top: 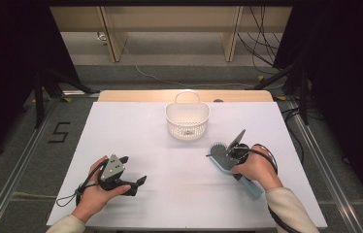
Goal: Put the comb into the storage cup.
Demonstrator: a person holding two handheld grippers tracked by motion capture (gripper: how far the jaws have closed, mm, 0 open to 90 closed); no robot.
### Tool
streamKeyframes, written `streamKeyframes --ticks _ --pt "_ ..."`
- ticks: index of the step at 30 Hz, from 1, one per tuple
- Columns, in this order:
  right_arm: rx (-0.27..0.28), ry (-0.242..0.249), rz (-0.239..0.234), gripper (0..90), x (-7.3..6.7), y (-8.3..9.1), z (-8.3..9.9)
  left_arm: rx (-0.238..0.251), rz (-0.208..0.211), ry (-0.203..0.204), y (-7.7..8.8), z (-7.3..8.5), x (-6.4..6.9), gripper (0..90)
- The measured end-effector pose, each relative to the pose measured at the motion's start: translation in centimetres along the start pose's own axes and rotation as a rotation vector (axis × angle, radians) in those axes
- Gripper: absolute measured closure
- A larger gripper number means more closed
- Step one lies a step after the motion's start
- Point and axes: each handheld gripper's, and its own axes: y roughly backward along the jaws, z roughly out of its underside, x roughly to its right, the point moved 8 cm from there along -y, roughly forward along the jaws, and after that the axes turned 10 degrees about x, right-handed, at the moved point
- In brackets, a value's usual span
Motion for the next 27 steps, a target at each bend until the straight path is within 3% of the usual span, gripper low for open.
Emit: streamKeyframes --ticks 16,27 --pt "0.051 -0.048 -0.037 70.4 0.5 0.4 0.2 0.001 -0.001 0.001 0.0 0.0 0.0 5.1" --pt "0.145 -0.074 -0.034 70.4 0.9 1.6 -0.2 0.000 -0.003 0.000 0.0 0.0 -0.1 5.2"
